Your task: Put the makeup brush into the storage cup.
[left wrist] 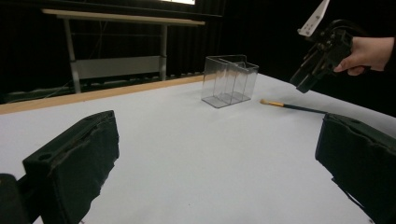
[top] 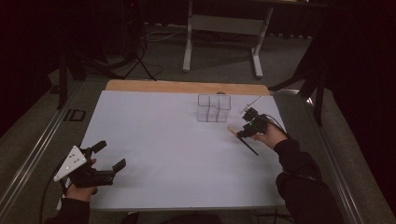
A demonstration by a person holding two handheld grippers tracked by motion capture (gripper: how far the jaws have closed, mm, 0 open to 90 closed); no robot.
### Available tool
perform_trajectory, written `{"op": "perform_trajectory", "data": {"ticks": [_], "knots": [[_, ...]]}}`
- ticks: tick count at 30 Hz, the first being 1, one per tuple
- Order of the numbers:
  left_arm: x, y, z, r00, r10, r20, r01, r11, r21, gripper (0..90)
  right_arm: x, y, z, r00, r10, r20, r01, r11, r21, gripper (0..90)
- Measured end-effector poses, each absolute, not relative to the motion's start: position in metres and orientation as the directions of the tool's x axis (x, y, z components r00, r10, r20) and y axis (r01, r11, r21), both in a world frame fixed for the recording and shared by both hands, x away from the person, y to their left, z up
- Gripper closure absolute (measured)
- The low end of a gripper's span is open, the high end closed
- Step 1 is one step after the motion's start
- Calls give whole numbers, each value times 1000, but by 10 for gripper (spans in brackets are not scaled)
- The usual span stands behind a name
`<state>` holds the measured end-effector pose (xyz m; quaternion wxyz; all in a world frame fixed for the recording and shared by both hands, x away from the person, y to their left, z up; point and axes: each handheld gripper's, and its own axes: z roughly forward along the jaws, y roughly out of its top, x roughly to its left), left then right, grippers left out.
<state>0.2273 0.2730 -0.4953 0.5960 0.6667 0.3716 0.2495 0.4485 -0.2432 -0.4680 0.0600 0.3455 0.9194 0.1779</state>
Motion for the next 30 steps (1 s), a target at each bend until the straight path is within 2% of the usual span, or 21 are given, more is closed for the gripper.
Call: {"op": "perform_trajectory", "data": {"ticks": [6, 9, 12, 26, 30], "knots": [[227, 272, -495, 604, 790, -106, 195, -17, 981, 0, 455, -237, -475, -768, 641, 5, 615, 735, 285, 558], [227, 273, -495, 603, 790, -106, 195, -18, 981, 0, 457, -236, -477, -772, 636, -3, 611, 742, 275, 632], [227, 273, -495, 604, 790, -109, 196, -15, 980, 0, 460, -234, -480, -772, 635, -8, 613, 747, 257, 669], [228, 272, -496, 610, 784, -112, 202, -18, 979, 0, 469, -231, -498, -764, 645, -9, 628, 748, 216, 702], [228, 273, -496, 610, 784, -115, 204, -15, 979, 0, 471, -231, -503, -765, 642, -46, 621, 755, 209, 706]]}}
